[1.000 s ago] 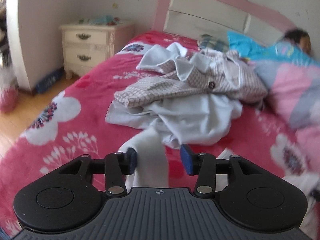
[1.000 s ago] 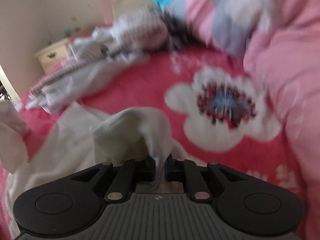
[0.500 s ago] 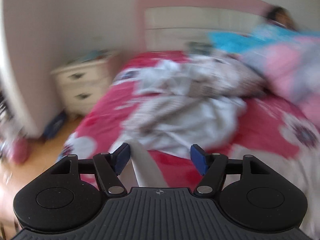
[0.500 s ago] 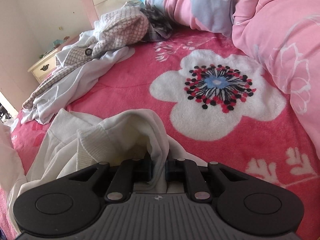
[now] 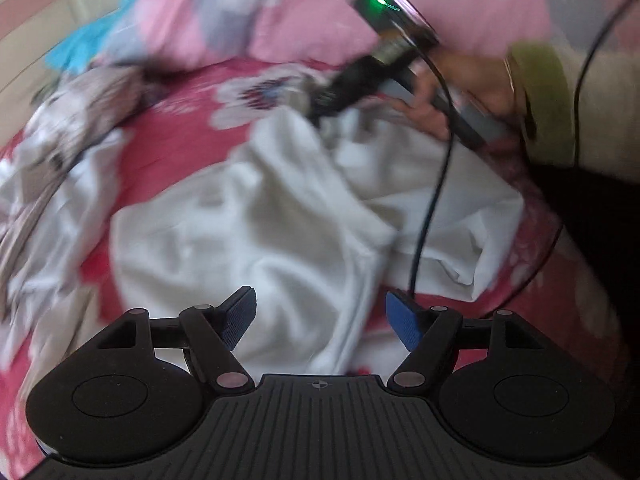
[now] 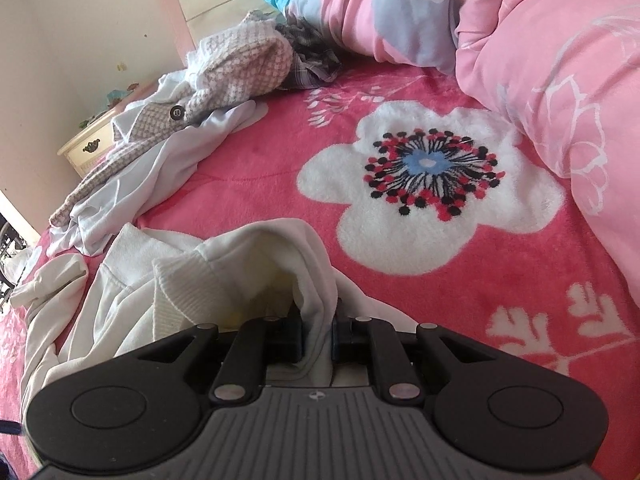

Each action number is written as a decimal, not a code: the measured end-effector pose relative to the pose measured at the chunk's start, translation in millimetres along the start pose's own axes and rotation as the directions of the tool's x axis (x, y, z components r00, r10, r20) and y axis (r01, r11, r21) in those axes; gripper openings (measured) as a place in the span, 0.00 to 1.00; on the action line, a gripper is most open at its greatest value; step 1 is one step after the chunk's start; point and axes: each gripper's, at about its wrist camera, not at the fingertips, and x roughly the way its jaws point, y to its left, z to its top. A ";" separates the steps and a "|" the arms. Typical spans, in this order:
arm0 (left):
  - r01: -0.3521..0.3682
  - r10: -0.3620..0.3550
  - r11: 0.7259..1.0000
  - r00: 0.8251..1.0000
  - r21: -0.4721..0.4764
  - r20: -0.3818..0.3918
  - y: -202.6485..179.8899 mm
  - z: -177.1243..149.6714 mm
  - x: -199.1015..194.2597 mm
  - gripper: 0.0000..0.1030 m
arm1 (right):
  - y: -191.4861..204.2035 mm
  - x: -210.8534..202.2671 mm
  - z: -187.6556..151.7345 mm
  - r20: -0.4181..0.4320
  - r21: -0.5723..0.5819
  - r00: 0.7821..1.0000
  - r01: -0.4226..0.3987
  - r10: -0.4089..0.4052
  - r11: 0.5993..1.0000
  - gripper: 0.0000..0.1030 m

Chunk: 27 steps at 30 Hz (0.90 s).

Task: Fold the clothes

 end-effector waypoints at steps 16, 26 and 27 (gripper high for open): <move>0.027 -0.021 0.984 0.999 0.179 -0.037 -5.4 -9.9 32.5 0.62 | -19.7 -5.4 1.1 0.009 0.002 0.999 -0.039 0.039 0.999 0.14; -0.015 0.019 0.985 1.000 0.174 -0.020 -17.0 -11.5 43.8 0.57 | -17.1 -2.6 -1.3 0.014 0.012 0.999 -0.032 0.032 0.999 0.14; -0.027 0.028 0.986 1.000 0.165 -0.004 -17.4 -10.9 47.8 0.56 | -17.3 -2.8 -1.5 0.015 0.013 0.999 -0.032 0.031 0.999 0.14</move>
